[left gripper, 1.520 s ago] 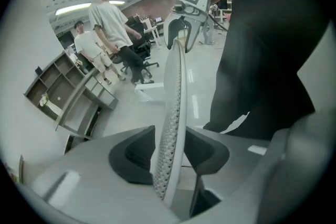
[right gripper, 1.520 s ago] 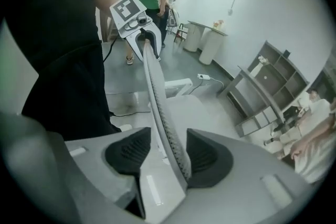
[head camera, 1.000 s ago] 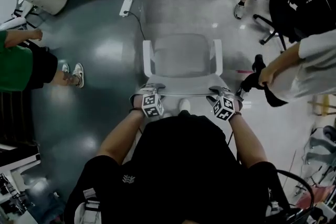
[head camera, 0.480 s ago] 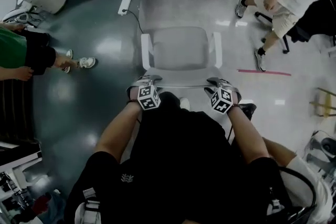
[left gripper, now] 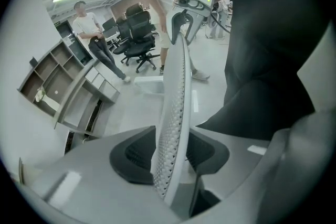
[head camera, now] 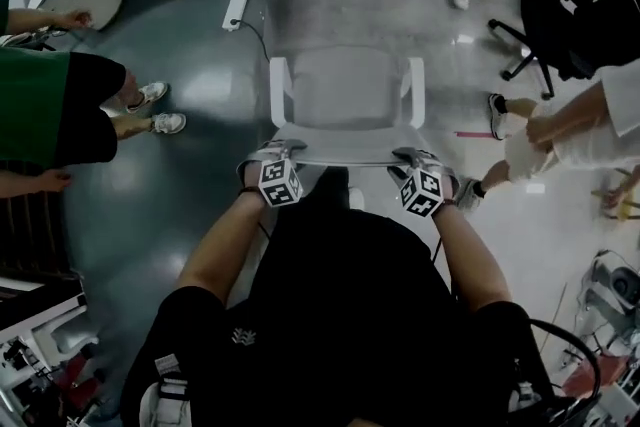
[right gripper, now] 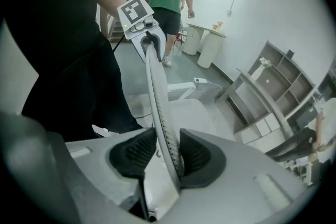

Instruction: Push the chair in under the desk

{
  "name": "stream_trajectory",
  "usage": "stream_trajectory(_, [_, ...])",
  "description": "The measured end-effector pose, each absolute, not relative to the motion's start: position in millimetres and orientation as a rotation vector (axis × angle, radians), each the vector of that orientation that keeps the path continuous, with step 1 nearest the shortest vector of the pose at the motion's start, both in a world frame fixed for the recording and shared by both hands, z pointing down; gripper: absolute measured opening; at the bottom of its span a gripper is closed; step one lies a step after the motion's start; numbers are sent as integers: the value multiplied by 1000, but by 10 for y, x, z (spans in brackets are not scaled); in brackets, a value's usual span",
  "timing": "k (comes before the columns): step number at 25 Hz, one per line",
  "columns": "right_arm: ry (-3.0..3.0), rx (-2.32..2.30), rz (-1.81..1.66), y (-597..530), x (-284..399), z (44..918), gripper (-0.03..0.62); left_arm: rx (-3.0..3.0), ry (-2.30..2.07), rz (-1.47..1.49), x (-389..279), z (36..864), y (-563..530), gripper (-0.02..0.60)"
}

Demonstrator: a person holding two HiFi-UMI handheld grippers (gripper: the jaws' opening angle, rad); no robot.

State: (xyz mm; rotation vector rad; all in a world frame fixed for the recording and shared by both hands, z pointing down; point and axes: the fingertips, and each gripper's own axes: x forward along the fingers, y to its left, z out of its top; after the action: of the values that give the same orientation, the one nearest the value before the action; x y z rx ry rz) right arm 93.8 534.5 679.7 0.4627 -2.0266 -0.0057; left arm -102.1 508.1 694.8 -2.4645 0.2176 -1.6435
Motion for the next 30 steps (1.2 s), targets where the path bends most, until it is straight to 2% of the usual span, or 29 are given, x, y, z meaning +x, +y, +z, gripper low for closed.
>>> stream_trajectory(30, [-1972,541,69,3463,866,6871,152,-2522,132,-1636,-1099,7046,3250,165])
